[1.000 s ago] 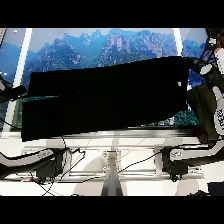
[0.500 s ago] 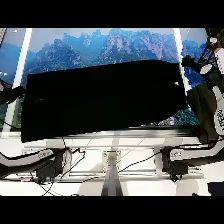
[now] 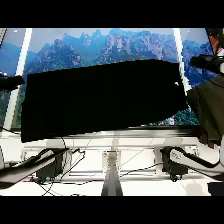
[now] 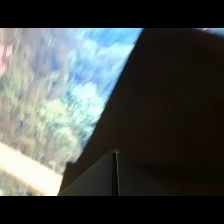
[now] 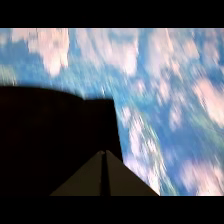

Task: Fold the clothes and pants, and hang the long-sleeved shirts on hangers.

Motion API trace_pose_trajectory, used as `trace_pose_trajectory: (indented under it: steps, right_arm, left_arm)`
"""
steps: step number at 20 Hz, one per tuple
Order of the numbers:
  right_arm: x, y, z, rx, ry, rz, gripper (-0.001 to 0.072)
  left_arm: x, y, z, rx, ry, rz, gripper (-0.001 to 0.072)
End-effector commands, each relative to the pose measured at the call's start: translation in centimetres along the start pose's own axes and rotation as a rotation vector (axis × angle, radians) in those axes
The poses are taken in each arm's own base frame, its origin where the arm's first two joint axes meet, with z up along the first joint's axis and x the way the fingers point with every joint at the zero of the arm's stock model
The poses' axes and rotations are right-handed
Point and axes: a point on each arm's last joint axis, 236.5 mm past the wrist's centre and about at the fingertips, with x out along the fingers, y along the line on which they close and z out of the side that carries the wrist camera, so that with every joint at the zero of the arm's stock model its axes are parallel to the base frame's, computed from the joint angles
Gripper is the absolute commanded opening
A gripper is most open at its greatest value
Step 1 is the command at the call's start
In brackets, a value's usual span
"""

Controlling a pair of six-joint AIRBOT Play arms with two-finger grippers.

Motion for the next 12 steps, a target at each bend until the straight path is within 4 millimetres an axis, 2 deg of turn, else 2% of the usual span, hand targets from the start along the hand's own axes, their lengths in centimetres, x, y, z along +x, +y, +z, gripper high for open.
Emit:
trace_pose_trajectory:
  steps: [1,5,8,9,11,12]
  right_arm:
    - [-6.3,-0.6,-4.5,0.078,0.184,0.012,0.002]
    - [-11.9,-1.0,-10.2,0.199,0.351,0.011,0.0018]
    - [-14.7,0.3,-15.7,0.268,0.374,-0.005,0.0018]
    - [-15.0,1.4,-17.3,0.302,0.359,0.0,0.0019]
    - [-14.2,3.0,-20.2,0.387,0.308,-0.01,0.0021]
    - [-13.3,2.9,-21.7,0.471,0.292,-0.043,0.014]
  left_arm:
    - [-4.2,-3.4,2.3,0.152,-0.116,-0.051,0.001]
    - [-5.5,-10.0,1.9,0.352,-0.149,-0.198,0.0009]
    - [-6.3,-14.9,1.5,0.424,-0.182,-0.357,0.0007]
    - [-6.6,-16.2,1.3,0.449,-0.187,-0.408,0.0006]
    - [-6.8,-17.4,1.1,0.441,-0.187,-0.461,0.0007]
    - [-6.7,-17.6,1.0,0.432,-0.182,-0.471,0.0009]
